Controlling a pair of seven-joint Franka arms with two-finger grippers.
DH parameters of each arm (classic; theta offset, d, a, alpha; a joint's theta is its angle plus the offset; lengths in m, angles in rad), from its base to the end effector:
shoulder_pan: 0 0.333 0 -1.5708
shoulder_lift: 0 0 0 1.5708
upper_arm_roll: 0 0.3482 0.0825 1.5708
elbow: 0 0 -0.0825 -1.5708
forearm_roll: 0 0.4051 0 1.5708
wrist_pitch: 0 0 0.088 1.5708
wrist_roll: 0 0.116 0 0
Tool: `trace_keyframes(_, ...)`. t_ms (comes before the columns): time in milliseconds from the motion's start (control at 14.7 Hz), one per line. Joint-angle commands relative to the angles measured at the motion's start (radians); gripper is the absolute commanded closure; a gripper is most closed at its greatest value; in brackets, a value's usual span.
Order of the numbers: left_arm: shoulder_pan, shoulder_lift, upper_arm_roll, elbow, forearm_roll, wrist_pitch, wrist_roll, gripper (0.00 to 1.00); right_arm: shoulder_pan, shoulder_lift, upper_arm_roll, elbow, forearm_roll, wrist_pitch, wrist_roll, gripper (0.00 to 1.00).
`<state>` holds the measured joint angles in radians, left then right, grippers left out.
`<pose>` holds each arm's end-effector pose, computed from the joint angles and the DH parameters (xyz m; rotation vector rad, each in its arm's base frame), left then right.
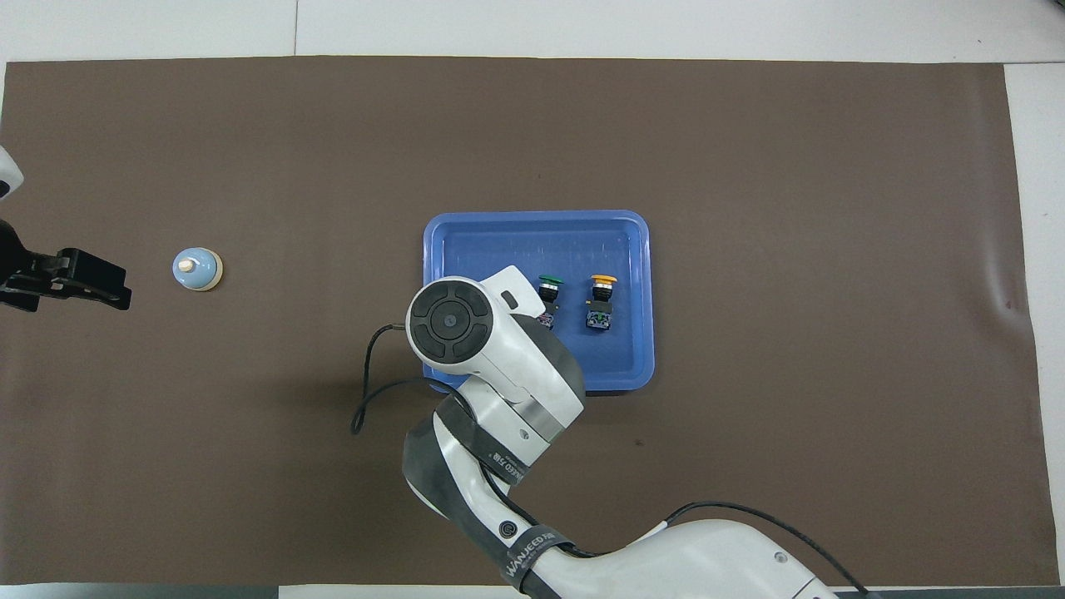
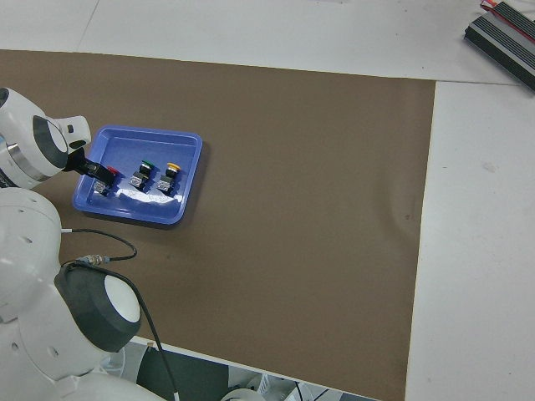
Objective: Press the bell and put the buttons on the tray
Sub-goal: 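Carry the red button into the tray and open the right gripper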
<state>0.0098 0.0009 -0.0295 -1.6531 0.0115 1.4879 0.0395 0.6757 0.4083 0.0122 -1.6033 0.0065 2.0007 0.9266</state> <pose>0.5609 -0.0096 0.6007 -3.1196 0.0924 0.2600 0.5429 0.4454 0.4047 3.1180 -0.3798 -0.0240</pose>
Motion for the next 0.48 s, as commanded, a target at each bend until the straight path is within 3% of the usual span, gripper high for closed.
trace_keyframes(0, 0.002, -0.012, -0.003, 0.007, 0.011, -0.015, -0.009, 0.0, -0.132, -0.129, 0.012, -0.021, 0.006, -0.112, -0.115, 0.0)
trace_keyframes(409, 0.002, -0.012, -0.003, 0.007, 0.011, -0.015, -0.009, 0.0, -0.361, -0.23, 0.011, -0.02, 0.006, -0.262, -0.467, 0.0)
